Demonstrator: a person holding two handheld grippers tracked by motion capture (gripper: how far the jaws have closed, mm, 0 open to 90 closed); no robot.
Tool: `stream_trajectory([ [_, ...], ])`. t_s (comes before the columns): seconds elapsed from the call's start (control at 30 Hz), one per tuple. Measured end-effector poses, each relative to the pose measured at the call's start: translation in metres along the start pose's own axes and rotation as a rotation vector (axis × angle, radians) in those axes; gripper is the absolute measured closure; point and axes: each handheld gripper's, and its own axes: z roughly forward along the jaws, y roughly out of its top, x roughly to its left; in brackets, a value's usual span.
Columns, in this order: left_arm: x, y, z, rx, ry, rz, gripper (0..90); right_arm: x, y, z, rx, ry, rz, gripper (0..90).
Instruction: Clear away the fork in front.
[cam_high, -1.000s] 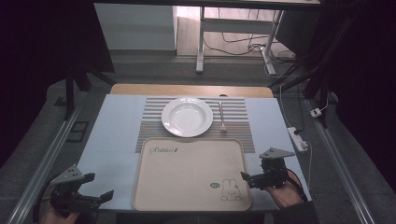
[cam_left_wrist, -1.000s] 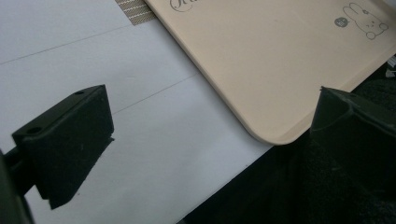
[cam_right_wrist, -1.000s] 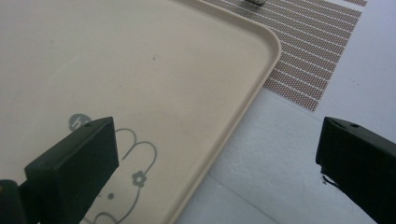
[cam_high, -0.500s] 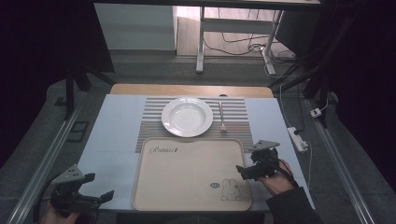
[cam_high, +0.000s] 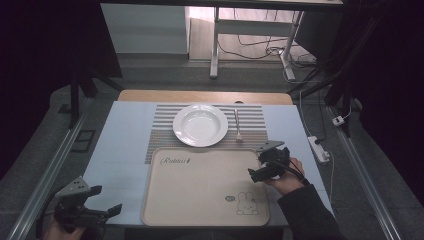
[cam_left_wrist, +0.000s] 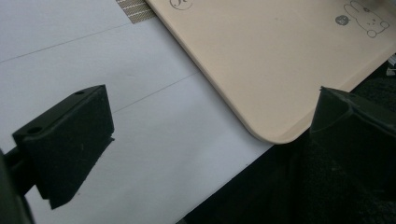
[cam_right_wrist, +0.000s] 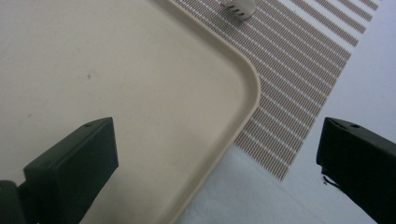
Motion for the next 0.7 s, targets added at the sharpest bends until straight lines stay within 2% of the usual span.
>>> stream_trajectory([
  [0.17,0.000,0.000,0.000,0.001,0.000,-0.001,0.0,-0.001,0.014,0.011,0.015,-0.036,-0.050,0.0],
  [0.43,0.000,0.000,0.000,0.001,-0.001,-0.002,0.0,-0.008,0.031,0.021,0.027,-0.063,-0.075,0.0],
  [0.7,0.001,0.000,0.000,0.001,-0.003,-0.004,0.0,-0.013,0.048,0.035,0.041,-0.109,-0.130,0.0],
])
